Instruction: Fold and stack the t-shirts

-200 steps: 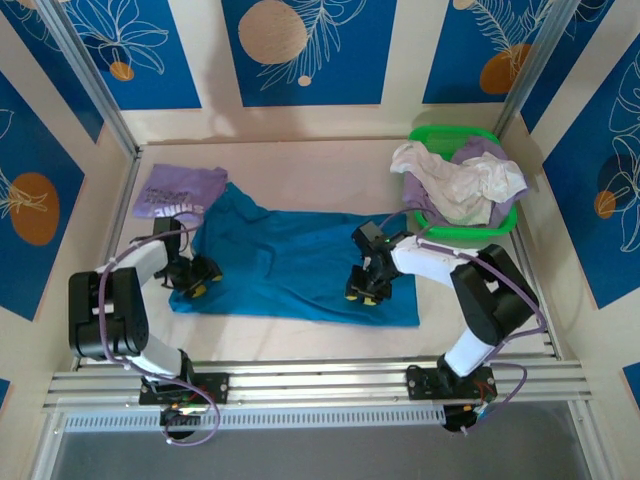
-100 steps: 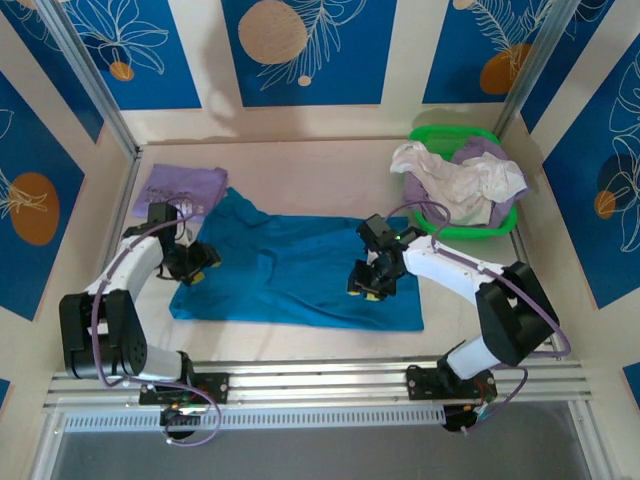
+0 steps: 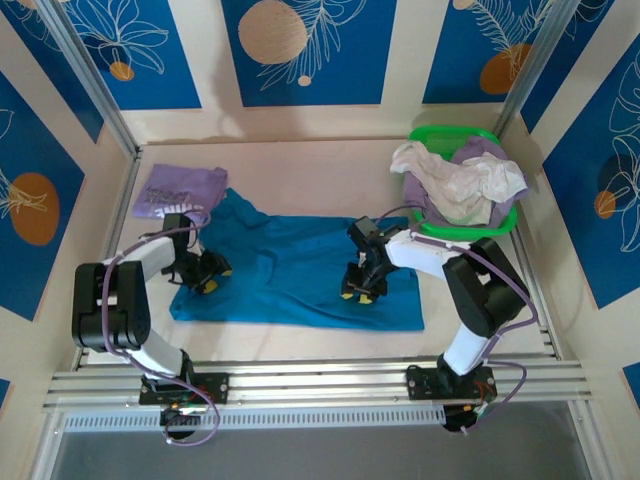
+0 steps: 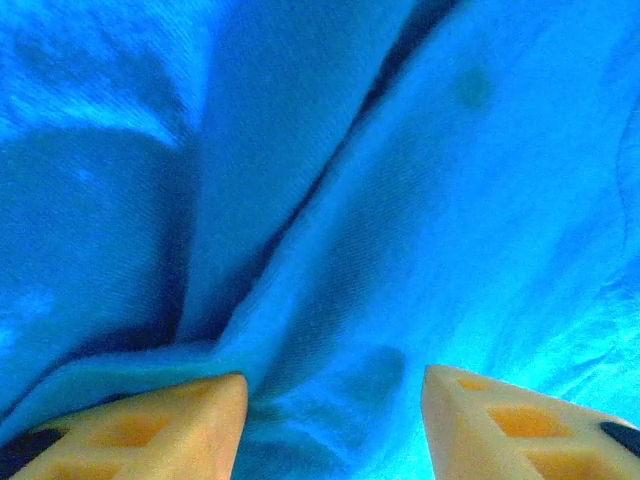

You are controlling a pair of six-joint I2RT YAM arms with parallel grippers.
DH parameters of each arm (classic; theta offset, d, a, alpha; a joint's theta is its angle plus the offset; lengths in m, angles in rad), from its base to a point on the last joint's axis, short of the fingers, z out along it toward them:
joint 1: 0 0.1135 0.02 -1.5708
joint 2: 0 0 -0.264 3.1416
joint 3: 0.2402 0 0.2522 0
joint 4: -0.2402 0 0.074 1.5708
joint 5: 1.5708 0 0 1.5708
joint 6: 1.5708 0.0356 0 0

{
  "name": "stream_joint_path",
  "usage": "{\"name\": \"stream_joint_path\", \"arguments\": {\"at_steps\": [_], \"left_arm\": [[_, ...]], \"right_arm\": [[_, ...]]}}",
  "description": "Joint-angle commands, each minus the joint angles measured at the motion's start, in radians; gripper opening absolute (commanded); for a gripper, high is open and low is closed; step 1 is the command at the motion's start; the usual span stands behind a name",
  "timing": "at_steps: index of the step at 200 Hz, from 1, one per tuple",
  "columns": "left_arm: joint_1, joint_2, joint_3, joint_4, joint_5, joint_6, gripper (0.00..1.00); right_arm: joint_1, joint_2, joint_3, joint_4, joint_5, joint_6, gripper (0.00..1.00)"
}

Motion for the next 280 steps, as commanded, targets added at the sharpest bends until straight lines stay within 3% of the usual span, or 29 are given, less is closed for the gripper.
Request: {"name": "stream_joint_path", "arguments": {"at_steps": [1,59,110,154,235,280], "left_arm": [[-0.009,0.008,-0.068,0.002,-0.021,-0.004,0.53],[-0.01,-0.109,-0.095,-0.042,-0.016,-0.008,0.53],[-0.011,-0.161,0.118,-0.139,-0.033,-0.022,0.53],[-0.01,0.028,0.382,-0.146,-0.053,-0.018,0.52],[-0.033,0.376,0.732,-0.015,-0.136,-0.065,0.42],[-0.058,0.6,0.974,-0.053,-0.144,-0.063,0.41]], "right_arm": [[0.004,0.006,-0.037,-0.017,-0.023,-0.001,0.39],[0.036,-0.102,-0.083,-0.039,-0.023,0.001,0.39],[0.012,-0.202,0.049,-0.177,0.036,-0.057,0.39],[-0.073,-0.176,0.17,-0.237,0.083,-0.141,0.39],[-0.174,-0.063,0.298,-0.25,0.031,-0.213,0.39],[-0.199,-0.001,0.343,-0.257,0.01,-0.227,0.39]]}}
